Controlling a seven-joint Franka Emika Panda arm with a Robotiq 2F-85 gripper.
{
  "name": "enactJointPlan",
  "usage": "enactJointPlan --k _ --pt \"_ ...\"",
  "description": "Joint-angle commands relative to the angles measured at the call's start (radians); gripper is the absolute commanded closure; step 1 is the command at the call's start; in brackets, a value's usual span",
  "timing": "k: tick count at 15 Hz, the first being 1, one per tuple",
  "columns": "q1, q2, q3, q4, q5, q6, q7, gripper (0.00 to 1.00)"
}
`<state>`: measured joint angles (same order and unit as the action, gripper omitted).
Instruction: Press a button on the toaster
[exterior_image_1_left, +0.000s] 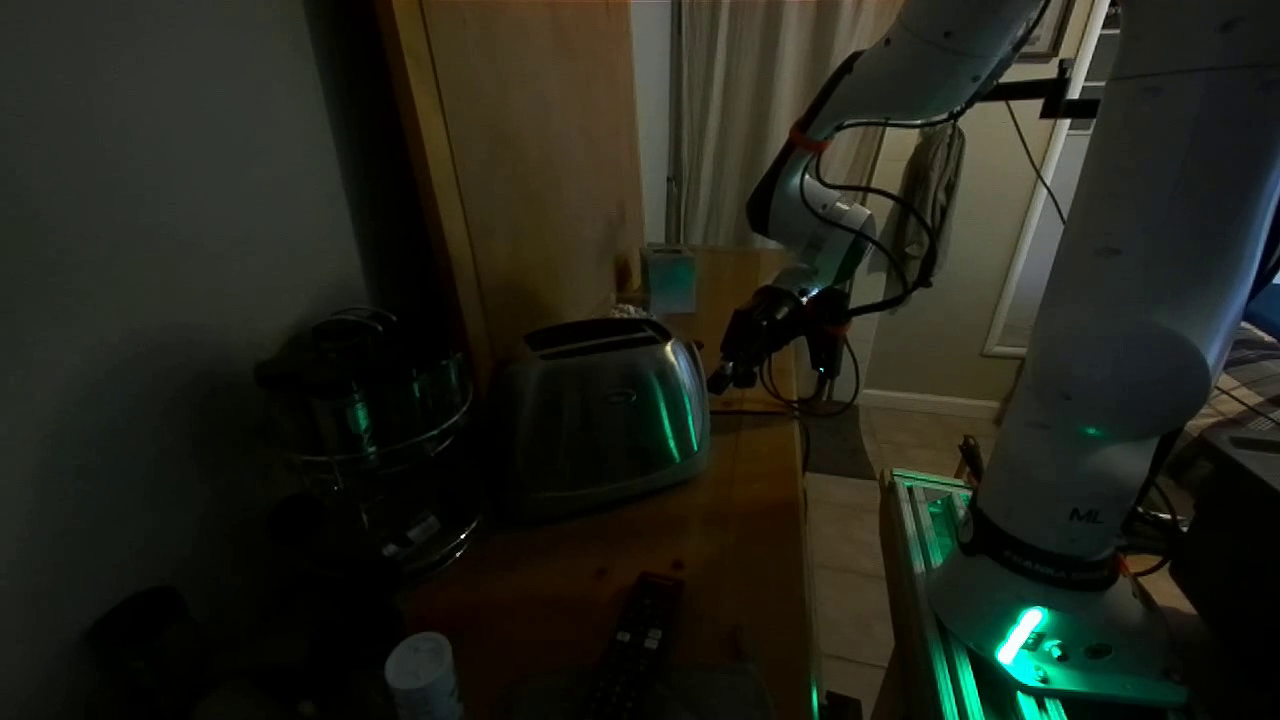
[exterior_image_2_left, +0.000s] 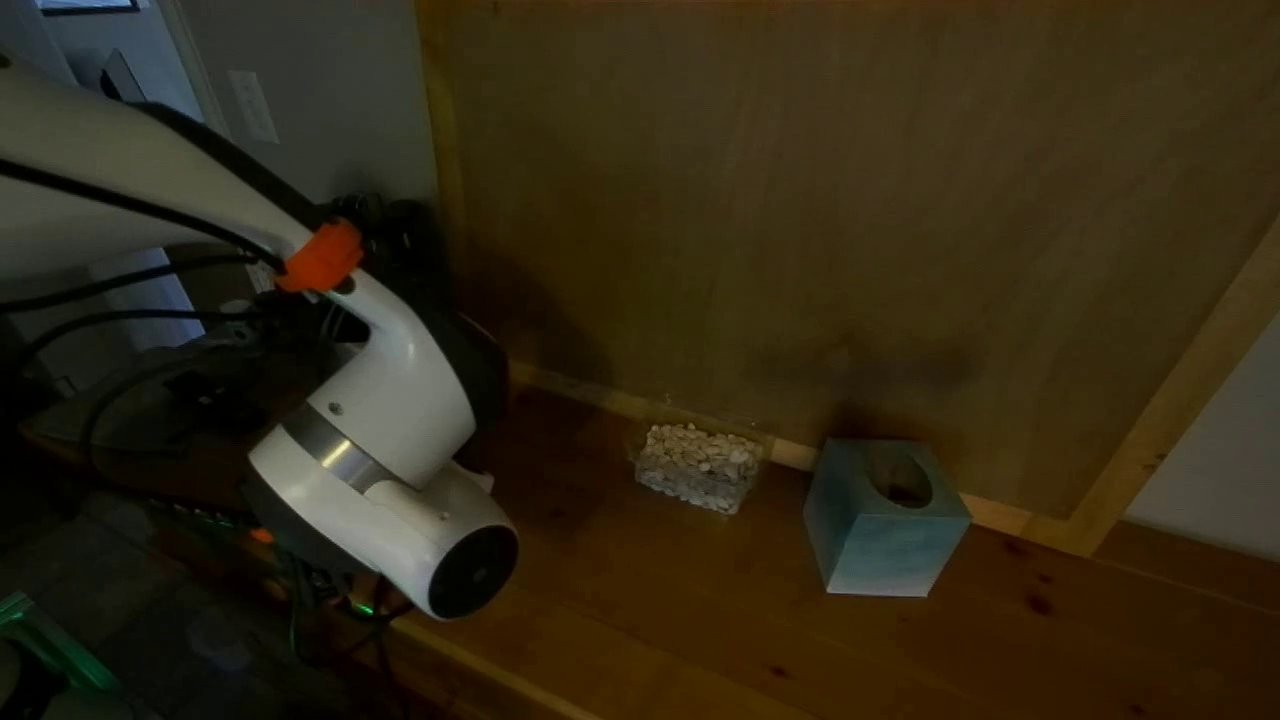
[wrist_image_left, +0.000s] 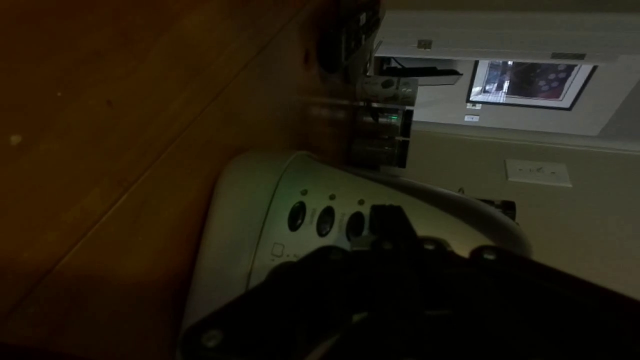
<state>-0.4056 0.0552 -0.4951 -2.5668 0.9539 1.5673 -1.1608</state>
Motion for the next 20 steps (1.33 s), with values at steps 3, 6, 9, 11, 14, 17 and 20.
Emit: enactJointPlan --k 3,6,9,11,14,17,20 --pt "-0.014 0.026 0.025 0.024 0.023 -0.011 0.029 1.00" --pt "-0.011 0.031 0.028 0.027 0.025 -0.011 0.035 1.00" --pt "-0.009 0.030 0.029 0.027 0.014 0.009 0.046 1.00" --pt "-0.009 0.029 0.030 0.027 0.012 0.009 0.051 1.00" --pt "-0.008 0.030 0.030 0.028 0.008 0.011 0.056 1.00" --pt "-0.008 0.031 0.031 0.028 0.005 0.016 0.058 1.00" --pt "-0.007 0.032 0.031 0.029 0.001 0.022 0.064 1.00"
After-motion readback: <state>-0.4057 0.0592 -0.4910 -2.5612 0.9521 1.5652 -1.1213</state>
